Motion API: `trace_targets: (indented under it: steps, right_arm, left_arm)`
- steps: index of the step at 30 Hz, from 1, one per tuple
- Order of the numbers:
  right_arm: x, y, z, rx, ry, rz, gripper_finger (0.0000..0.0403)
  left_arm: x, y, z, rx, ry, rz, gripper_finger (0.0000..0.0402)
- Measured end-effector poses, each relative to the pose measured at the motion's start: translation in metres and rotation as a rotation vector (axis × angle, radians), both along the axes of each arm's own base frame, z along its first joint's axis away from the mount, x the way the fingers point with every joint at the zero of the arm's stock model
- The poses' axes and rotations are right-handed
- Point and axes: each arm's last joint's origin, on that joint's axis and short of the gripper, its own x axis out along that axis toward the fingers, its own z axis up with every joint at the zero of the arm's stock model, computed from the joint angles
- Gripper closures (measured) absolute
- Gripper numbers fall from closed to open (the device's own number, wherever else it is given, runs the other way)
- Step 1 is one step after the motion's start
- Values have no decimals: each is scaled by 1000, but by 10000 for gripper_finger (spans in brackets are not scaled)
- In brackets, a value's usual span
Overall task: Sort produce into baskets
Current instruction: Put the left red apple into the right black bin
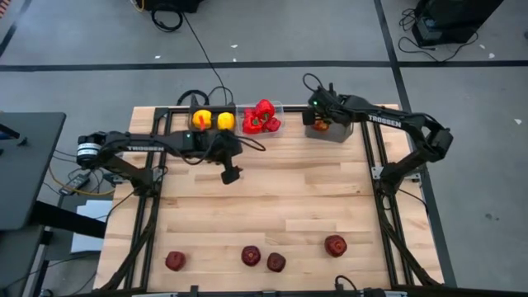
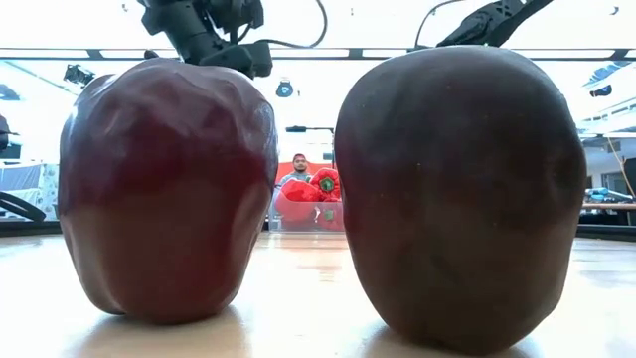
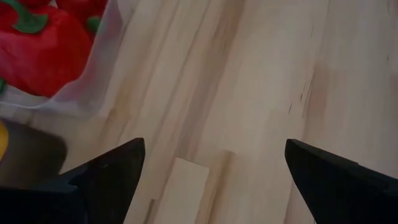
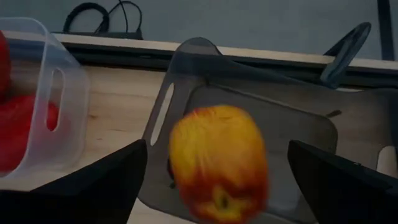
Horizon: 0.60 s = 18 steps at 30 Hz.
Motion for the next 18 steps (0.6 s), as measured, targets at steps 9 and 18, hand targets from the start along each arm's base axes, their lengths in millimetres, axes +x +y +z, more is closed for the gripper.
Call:
trace_targets:
  steps: [9, 18]
  right_arm:
    - [-8, 17, 39, -89, -163, 45, 42]
    - [12, 90, 73, -138, -365, 296, 73]
  left_arm:
    - [-11, -3, 6, -113, -58, -72, 10]
    - [-63, -19, 31, -150, -111, 86, 10]
